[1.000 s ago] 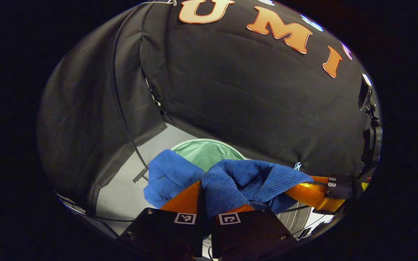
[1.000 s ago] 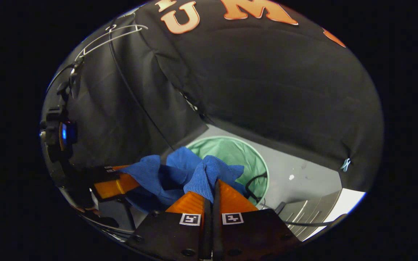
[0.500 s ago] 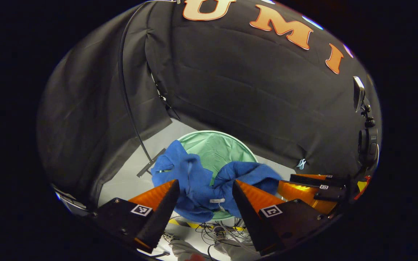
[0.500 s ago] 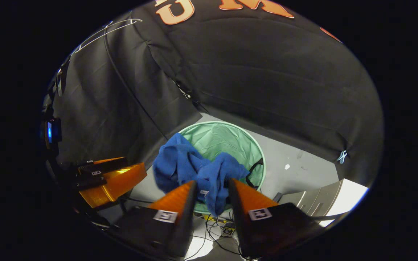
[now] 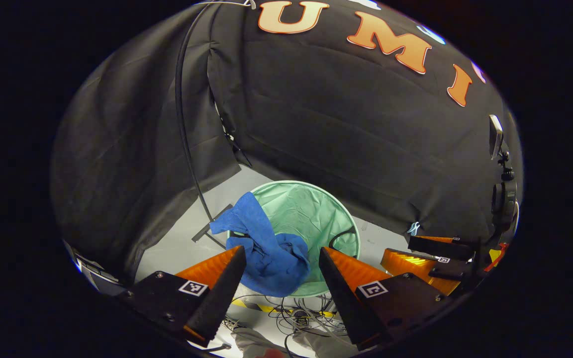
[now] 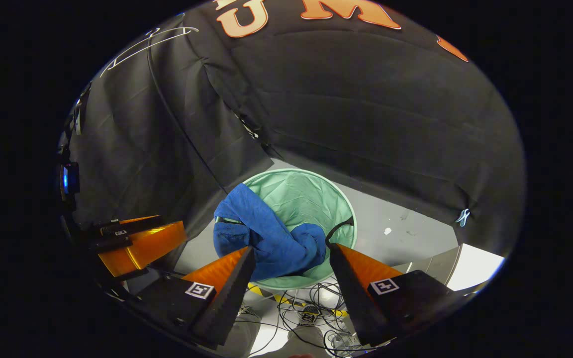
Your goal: Grasp the clothes on the hanger with both hands and then place them into the laundry hamper below.
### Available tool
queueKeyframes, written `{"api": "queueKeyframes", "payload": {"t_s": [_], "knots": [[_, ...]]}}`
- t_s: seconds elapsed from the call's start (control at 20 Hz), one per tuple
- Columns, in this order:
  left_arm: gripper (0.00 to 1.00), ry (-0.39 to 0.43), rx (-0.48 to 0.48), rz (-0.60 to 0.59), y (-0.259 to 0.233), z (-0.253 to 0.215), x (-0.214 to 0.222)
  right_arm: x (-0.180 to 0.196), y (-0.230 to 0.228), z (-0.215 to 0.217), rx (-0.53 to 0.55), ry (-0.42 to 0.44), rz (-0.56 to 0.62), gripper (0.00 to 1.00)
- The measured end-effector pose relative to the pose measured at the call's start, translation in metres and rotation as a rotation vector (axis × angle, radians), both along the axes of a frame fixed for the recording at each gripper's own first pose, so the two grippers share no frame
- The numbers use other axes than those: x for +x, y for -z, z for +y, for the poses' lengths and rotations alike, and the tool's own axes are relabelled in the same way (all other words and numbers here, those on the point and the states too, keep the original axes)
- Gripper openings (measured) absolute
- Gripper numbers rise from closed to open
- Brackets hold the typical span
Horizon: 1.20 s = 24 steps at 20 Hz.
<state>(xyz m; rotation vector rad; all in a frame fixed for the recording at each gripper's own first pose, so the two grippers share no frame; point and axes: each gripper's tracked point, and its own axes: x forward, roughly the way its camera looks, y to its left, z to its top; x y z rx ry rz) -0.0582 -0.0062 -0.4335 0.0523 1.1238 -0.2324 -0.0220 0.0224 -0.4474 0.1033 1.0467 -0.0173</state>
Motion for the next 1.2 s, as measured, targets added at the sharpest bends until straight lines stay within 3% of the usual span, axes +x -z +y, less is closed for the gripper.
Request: {"api": "queueKeyframes", "payload": {"t_s": [0.25,0.45,0.75,0.8,1.0,1.15,1.2], "knots": [[0.95,-0.021,-0.011,-0.086,-0.043,0.003,0.005,-0.001,-0.035,0.001,0.001,0.010,-0.086,0.99],[0.95,-0.044,-0.040,-0.214,-0.109,-0.001,0.027,0.007,-0.090,0.001,-0.014,0.015,-0.215,0.99],[0.94,-0.080,-0.104,-0.543,-0.255,-0.011,0.078,0.030,-0.232,-0.004,-0.019,0.008,-0.506,0.98],[0.98,-0.091,-0.118,-0.606,-0.278,-0.009,0.084,0.036,-0.256,0.000,-0.024,-0.004,-0.553,0.98],[0.87,-0.117,-0.117,-0.789,-0.360,-0.005,0.092,0.050,-0.342,0.005,-0.028,-0.038,-0.752,0.98],[0.87,-0.153,-0.112,-0.871,-0.408,0.002,0.090,0.051,-0.401,0.004,-0.016,-0.045,-0.875,0.98],[0.87,-0.160,-0.111,-0.889,-0.421,0.005,0.088,0.042,-0.420,0.000,-0.012,-0.044,-0.904,0.89]]}}
